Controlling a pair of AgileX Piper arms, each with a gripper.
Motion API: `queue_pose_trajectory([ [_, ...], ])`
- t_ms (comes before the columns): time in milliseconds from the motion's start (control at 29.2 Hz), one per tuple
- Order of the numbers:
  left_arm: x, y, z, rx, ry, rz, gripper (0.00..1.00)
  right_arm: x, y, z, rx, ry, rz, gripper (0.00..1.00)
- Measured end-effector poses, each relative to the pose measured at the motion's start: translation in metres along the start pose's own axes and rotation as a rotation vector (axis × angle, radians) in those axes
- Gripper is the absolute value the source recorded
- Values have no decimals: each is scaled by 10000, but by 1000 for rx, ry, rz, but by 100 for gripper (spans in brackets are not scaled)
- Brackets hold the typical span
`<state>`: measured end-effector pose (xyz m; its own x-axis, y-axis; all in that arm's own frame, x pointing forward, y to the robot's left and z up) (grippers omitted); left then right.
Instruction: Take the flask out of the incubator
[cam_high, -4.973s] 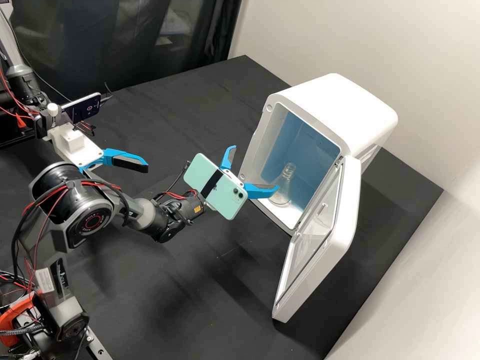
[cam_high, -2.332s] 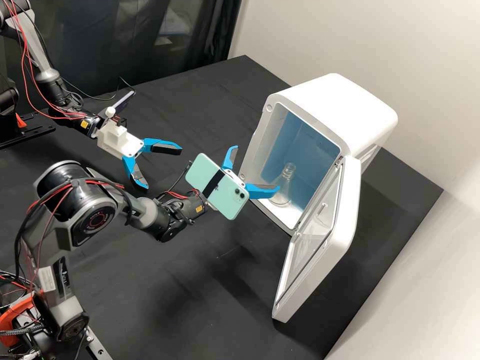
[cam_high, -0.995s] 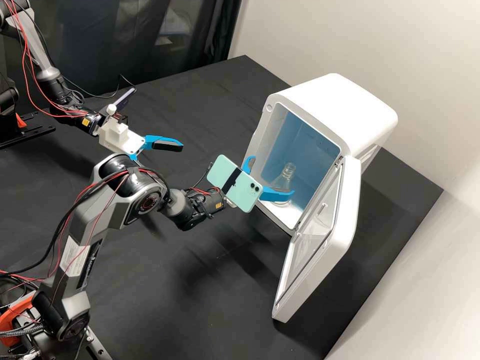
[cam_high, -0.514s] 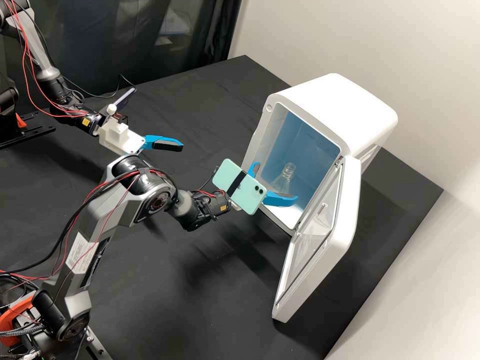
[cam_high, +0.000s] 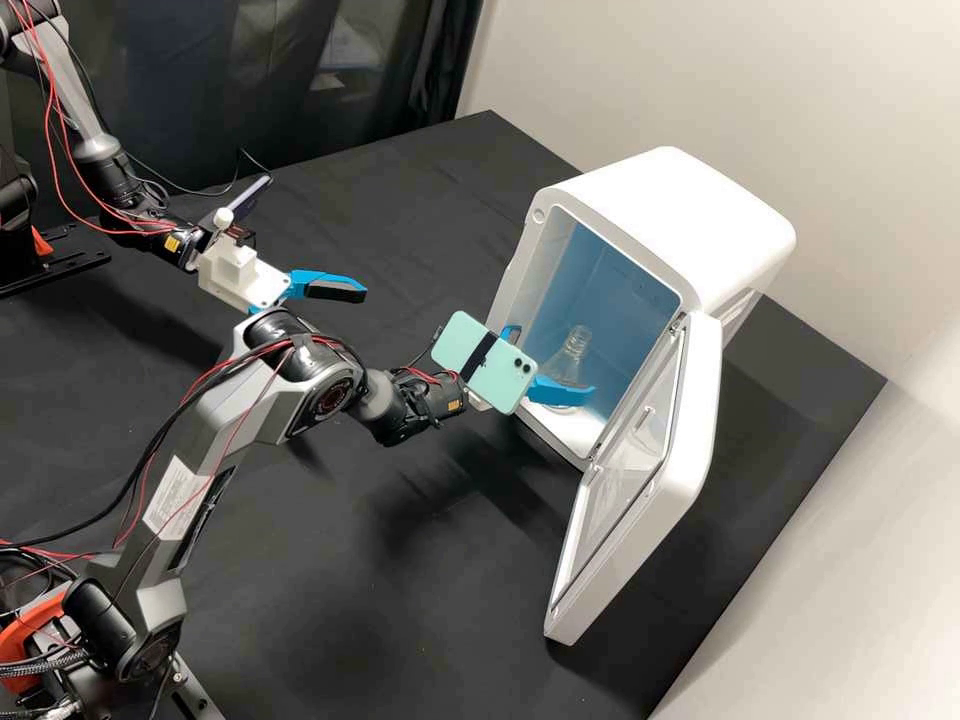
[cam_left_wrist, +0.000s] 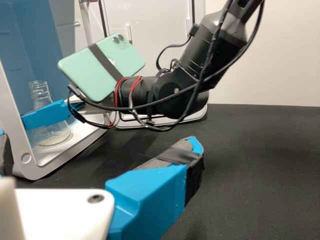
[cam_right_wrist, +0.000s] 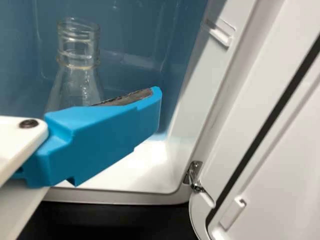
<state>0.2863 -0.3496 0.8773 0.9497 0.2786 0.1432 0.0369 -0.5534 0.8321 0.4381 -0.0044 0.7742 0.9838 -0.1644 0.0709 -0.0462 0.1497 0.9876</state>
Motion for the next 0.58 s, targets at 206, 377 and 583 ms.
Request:
queue_pose_trajectory([
  [206, -1, 2, -12, 4, -1, -1, 100, 116, -45, -18, -14, -7, 9, 100],
  [377, -1, 0, -6, 8, -7, -2, 100, 202, -88, -25, -32, -23, -5, 100],
  [583, -1, 0, -6, 8, -7, -2, 100, 308, -82, -39, -36, -31, 18, 100],
])
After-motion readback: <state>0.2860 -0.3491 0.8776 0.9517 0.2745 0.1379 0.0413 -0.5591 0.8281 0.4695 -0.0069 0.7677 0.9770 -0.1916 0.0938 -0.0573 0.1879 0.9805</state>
